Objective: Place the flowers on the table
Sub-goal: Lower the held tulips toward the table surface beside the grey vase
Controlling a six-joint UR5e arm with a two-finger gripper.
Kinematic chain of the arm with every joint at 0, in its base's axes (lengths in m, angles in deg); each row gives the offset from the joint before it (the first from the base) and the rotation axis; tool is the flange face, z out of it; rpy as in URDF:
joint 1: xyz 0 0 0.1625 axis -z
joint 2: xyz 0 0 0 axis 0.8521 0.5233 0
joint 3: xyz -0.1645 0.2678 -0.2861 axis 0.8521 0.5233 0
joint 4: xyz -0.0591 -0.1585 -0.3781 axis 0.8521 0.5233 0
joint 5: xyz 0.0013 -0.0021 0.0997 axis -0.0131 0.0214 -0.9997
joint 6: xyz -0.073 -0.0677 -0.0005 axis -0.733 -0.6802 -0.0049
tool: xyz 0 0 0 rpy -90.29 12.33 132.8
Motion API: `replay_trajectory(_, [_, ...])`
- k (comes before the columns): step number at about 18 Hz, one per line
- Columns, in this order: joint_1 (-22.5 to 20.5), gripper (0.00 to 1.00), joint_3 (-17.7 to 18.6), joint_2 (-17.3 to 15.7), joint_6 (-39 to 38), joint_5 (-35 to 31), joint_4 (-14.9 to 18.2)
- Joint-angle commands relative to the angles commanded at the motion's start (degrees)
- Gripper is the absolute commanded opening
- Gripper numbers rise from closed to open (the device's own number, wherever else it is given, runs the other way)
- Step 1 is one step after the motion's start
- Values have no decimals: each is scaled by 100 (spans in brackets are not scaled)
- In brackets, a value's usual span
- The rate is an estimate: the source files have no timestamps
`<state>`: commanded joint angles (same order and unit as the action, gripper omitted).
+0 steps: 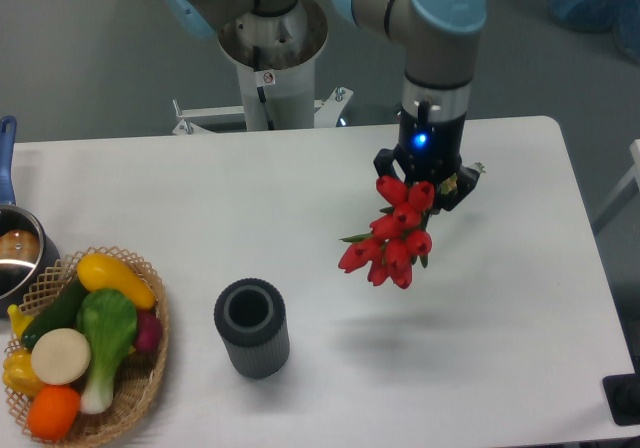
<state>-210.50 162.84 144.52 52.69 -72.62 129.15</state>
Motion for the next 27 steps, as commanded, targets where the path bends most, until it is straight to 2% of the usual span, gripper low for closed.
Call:
replay_trajectory(2, [17, 6, 35, 115, 107, -211, 9])
replay_trajectory(12, [88, 6, -9, 809, 124, -186, -61])
replay_trajectory(21, [88, 7, -44, 1073, 124, -177, -88])
replay_trajectory(27, [88, 13, -123, 1248, 116, -177, -97])
